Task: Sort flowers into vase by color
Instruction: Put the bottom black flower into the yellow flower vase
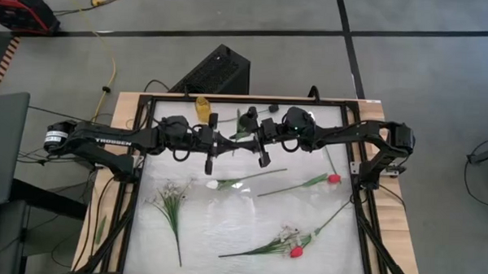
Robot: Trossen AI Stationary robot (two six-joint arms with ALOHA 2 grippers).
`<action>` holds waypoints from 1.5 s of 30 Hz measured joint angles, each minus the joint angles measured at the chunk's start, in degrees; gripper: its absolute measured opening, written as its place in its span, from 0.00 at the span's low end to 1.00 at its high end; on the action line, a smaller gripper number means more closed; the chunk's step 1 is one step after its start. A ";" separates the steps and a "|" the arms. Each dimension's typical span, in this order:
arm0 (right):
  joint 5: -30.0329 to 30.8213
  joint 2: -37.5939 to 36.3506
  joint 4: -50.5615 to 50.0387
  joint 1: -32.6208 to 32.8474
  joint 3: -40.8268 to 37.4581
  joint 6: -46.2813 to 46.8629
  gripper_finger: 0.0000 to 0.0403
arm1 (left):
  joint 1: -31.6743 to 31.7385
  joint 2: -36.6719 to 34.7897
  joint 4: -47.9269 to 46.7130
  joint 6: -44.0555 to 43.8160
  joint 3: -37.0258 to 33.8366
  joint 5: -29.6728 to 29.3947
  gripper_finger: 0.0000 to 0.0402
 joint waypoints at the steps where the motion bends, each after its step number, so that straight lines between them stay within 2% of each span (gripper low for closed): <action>1: 0.01 0.00 -0.03 -0.02 0.00 0.00 0.33 | 0.00 0.00 -0.02 0.00 0.00 -0.26 0.00; 6: 0.10 -1.37 -4.04 -0.80 -0.04 3.33 0.49 | 0.04 0.00 -0.04 -0.12 0.00 -4.05 0.00; 11: -0.15 -7.52 -20.60 -2.91 -0.04 1.11 0.60 | 1.14 -0.41 -0.27 0.19 0.00 -6.44 0.00; 15: 0.10 -13.27 -37.89 -5.19 -0.04 -2.34 0.61 | 3.32 -1.71 -1.31 2.00 0.00 -7.65 0.00; 19: 0.14 -17.71 -52.94 -6.80 -0.02 -3.16 0.60 | 7.14 -3.29 -2.84 4.92 0.00 -12.97 0.00; 23: 1.84 -20.45 -61.77 -6.38 -1.74 -3.96 0.59 | 13.86 -4.12 -2.49 6.46 0.00 -14.41 0.00; 27: 7.34 -24.61 -60.38 -4.00 -7.96 -4.52 0.58 | 23.88 -4.07 -2.66 3.74 -0.38 -13.41 0.00; 33: 7.99 -34.00 -51.81 -2.23 -19.69 -0.78 0.58 | 36.36 -4.04 -2.24 -3.70 -2.45 -5.64 0.00; 36: 8.07 -38.19 -48.89 -1.51 -24.98 1.75 0.58 | 38.81 -4.06 -1.84 -4.56 -3.29 -2.27 0.00; 45: 8.13 -45.70 -44.01 1.10 -33.06 6.71 0.58 | 40.72 -4.02 6.31 -2.64 -8.25 -3.80 0.00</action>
